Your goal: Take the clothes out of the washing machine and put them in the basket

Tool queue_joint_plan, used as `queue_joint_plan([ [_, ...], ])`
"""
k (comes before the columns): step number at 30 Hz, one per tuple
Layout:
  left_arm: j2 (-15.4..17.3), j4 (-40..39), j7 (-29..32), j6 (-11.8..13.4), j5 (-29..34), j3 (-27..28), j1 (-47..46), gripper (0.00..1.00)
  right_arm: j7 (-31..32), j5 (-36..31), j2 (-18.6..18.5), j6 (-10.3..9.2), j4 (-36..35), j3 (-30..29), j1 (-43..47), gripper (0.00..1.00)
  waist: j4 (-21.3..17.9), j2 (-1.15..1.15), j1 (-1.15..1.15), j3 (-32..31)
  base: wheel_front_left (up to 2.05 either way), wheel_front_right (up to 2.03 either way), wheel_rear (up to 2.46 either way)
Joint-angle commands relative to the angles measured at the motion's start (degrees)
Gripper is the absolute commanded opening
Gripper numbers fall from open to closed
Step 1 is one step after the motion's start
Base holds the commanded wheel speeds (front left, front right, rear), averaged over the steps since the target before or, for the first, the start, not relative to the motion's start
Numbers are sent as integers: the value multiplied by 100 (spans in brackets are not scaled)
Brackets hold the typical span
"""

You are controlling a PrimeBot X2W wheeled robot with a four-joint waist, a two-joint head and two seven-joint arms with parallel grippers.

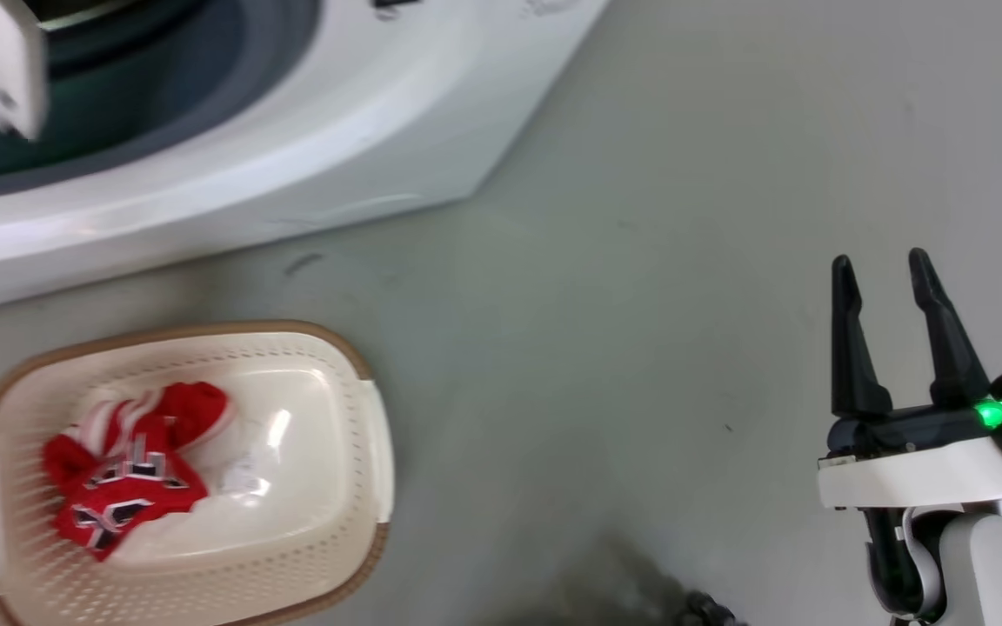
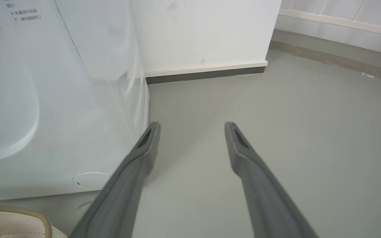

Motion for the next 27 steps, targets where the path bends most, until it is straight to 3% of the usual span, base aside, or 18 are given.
queue_joint_plan([
  [1,58,47,118,-2,-94,-22,-251,100,-12,57,13,-6,-1,44,-80,100,-436,0,-1,449,0,0,0],
  [4,290,307,833,-3,-352,-314,-1078,100,-12,256,14,-6,-33,225,-103,100,-694,0,-1,766,0,0,0],
  [12,310,913,1831,38,-577,-312,-2309,100,-12,518,13,-6,-103,575,-77,100,-1034,0,-1,1164,0,0,0],
  [17,112,1416,2156,213,-706,-200,-2806,100,-12,633,10,-6,-104,640,62,100,-1103,0,-1,1254,0,0,0],
  [27,76,2081,2694,148,-510,-585,-3065,100,-12,663,11,-6,-190,491,-15,100,-1049,0,-1,1402,0,0,0],
])
